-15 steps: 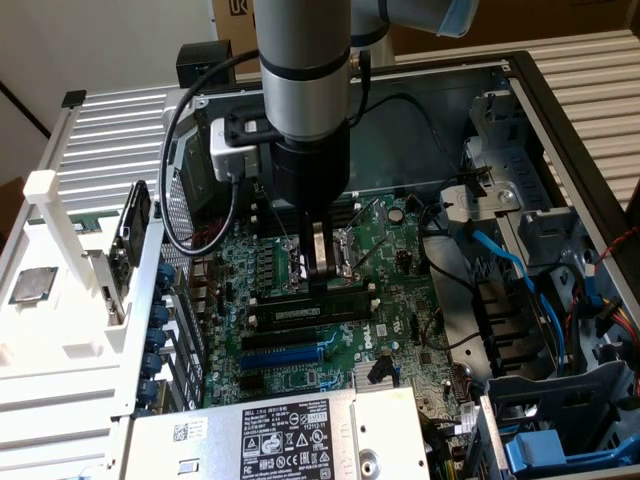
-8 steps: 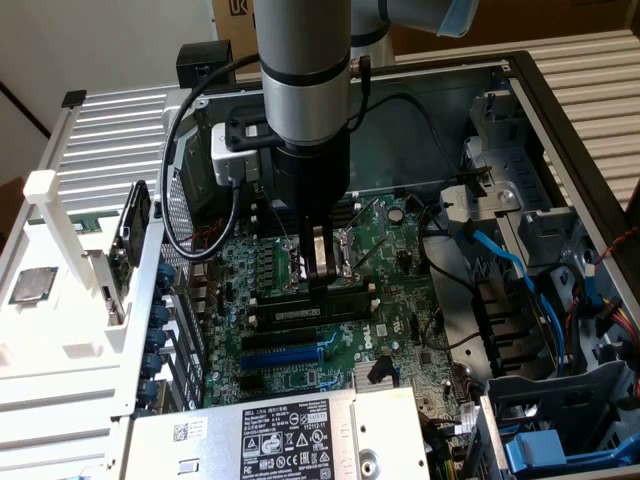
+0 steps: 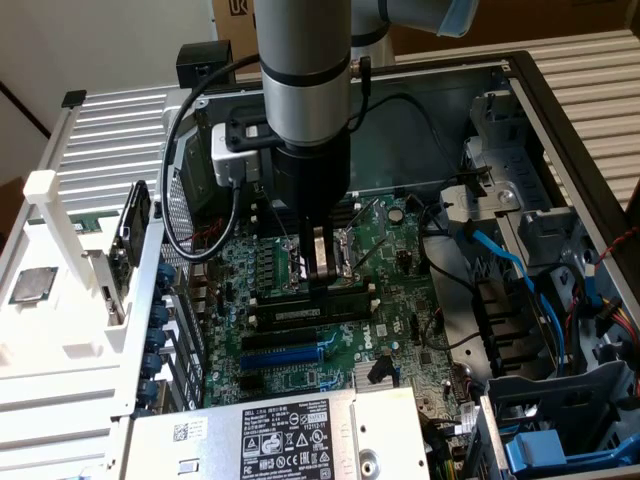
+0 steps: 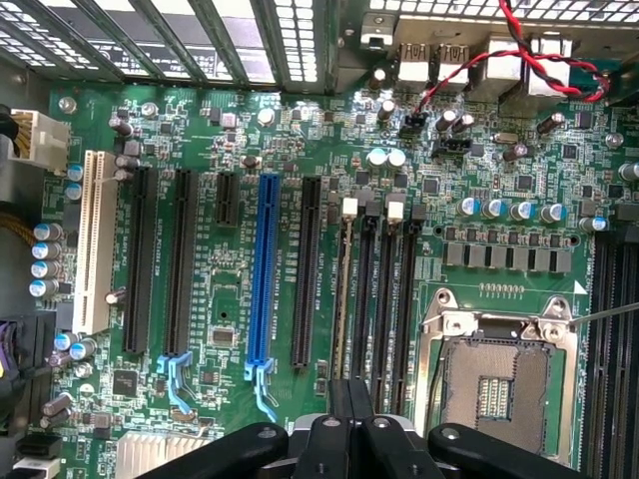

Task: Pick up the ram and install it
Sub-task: 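Press down the ram until it locks into place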

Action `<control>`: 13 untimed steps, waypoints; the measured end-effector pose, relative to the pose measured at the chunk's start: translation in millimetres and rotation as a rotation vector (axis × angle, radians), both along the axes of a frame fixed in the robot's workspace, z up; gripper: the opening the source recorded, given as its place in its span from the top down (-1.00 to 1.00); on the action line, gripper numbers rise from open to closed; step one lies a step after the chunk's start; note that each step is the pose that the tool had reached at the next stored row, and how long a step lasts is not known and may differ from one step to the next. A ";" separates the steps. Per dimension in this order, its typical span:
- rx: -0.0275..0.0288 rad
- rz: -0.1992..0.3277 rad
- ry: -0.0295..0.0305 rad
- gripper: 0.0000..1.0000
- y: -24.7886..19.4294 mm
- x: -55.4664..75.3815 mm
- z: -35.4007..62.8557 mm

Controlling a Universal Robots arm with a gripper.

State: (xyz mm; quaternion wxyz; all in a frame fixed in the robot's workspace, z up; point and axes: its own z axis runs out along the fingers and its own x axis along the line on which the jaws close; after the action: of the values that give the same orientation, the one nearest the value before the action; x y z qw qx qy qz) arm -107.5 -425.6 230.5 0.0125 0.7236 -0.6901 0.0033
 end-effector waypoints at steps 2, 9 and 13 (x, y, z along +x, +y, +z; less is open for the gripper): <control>0.0000 0.000 0.0000 0.80 0.0 0.0 0.0; 0.0001 0.000 -0.0002 0.80 -0.5 -0.2 -0.1; 0.0000 0.000 0.0000 0.80 -0.9 -0.1 0.0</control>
State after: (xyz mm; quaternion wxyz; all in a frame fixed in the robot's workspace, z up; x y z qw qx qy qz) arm -107.6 -426.5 230.5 0.0124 0.7236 -0.6901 0.0033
